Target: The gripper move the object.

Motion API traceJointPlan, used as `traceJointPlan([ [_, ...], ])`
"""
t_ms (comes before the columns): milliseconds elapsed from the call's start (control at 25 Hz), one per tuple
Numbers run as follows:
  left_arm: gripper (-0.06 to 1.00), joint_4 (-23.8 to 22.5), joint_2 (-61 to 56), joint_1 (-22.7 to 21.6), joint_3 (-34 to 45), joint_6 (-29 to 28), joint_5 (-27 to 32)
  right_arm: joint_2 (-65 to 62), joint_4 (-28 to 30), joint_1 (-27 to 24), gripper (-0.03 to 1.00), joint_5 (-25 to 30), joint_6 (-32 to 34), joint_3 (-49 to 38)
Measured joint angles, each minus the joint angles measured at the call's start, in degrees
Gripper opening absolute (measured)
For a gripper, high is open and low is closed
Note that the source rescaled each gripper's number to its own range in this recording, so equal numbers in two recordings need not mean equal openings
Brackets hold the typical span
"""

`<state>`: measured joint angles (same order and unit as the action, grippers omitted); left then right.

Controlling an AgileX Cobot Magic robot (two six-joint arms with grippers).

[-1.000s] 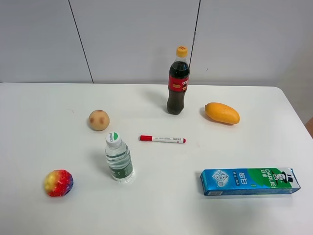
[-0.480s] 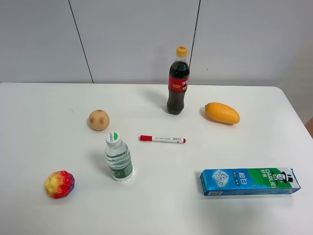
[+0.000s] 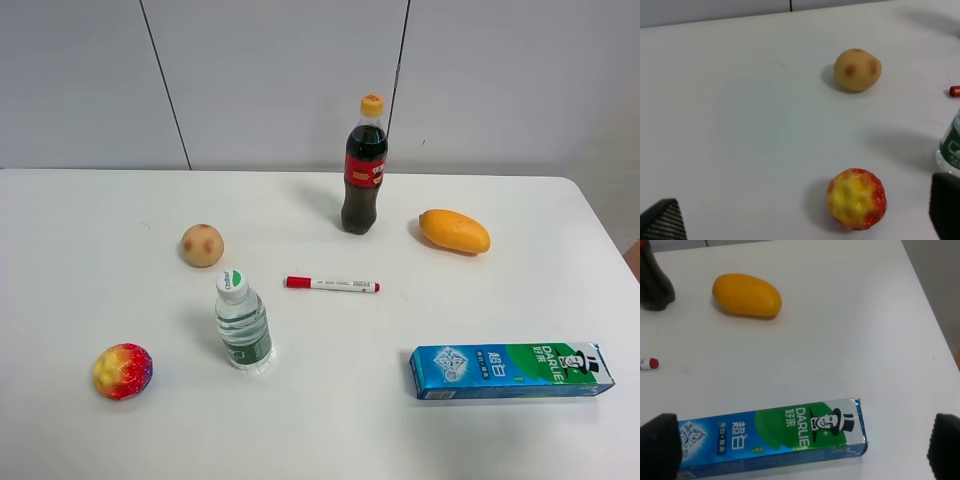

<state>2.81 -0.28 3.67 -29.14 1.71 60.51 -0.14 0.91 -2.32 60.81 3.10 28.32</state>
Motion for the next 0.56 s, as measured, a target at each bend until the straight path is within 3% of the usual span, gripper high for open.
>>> traceJointPlan([
  [560,0.99,0.06,0.0,0.0,0.0,0.0,0.0,0.0,0.0,0.0,1.0,0.0,0.0,0.0],
])
